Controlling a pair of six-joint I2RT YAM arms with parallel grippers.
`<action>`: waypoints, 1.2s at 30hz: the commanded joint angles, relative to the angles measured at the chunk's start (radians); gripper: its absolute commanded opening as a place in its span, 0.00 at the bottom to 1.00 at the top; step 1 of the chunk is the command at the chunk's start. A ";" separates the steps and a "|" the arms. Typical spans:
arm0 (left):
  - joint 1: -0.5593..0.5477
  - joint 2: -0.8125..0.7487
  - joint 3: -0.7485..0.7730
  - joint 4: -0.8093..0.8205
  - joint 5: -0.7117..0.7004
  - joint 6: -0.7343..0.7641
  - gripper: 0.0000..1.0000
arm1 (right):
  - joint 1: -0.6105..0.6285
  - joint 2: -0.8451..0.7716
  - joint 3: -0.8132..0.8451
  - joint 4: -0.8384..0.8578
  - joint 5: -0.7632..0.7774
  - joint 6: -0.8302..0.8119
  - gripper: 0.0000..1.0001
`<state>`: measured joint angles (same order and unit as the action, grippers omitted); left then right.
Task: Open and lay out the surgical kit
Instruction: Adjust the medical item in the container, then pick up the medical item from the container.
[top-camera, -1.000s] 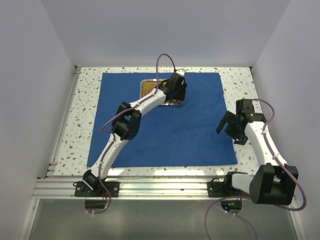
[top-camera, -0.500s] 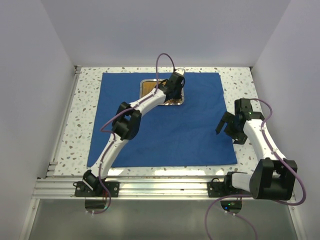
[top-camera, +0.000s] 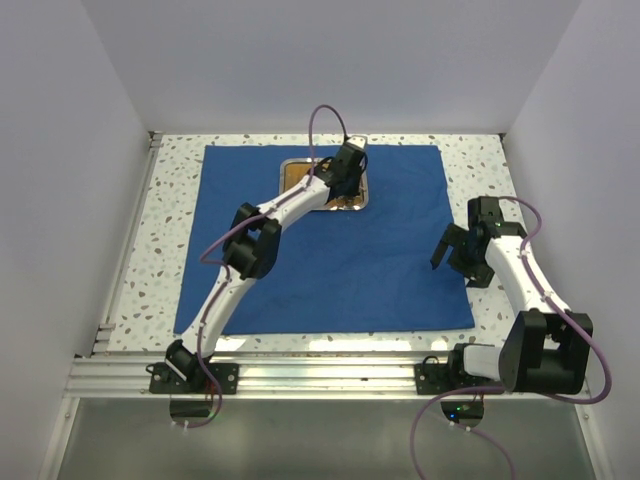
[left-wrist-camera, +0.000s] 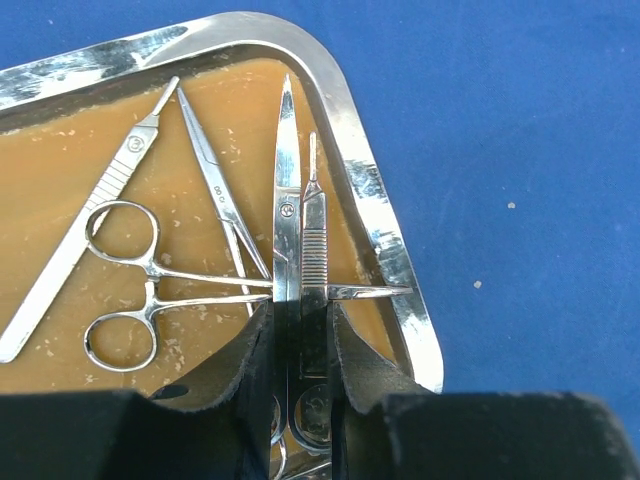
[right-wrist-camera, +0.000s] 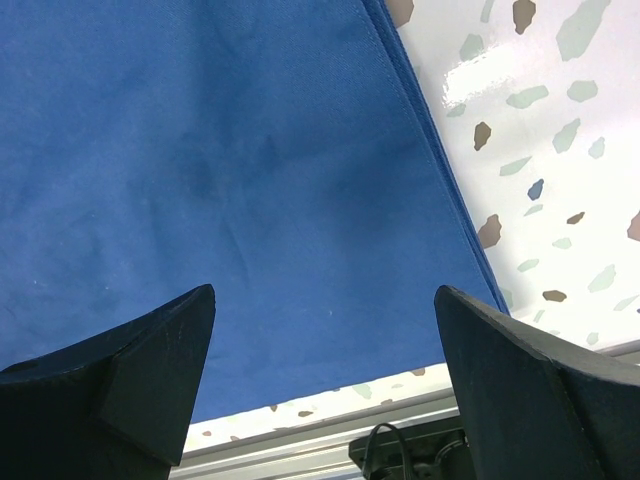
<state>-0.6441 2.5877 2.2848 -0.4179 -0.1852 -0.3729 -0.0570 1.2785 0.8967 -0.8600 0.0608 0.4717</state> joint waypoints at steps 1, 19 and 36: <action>0.015 -0.096 0.051 0.016 -0.025 0.031 0.01 | 0.005 0.005 0.013 0.024 -0.006 -0.024 0.95; 0.029 -0.210 -0.041 -0.007 0.018 0.057 0.70 | 0.003 -0.004 0.005 0.035 0.004 -0.021 0.96; 0.043 -0.020 0.001 -0.004 0.017 -0.009 0.59 | 0.003 -0.004 0.007 0.033 -0.003 -0.027 0.96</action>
<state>-0.6090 2.5450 2.2395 -0.4309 -0.1684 -0.3508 -0.0570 1.2785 0.8967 -0.8444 0.0612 0.4664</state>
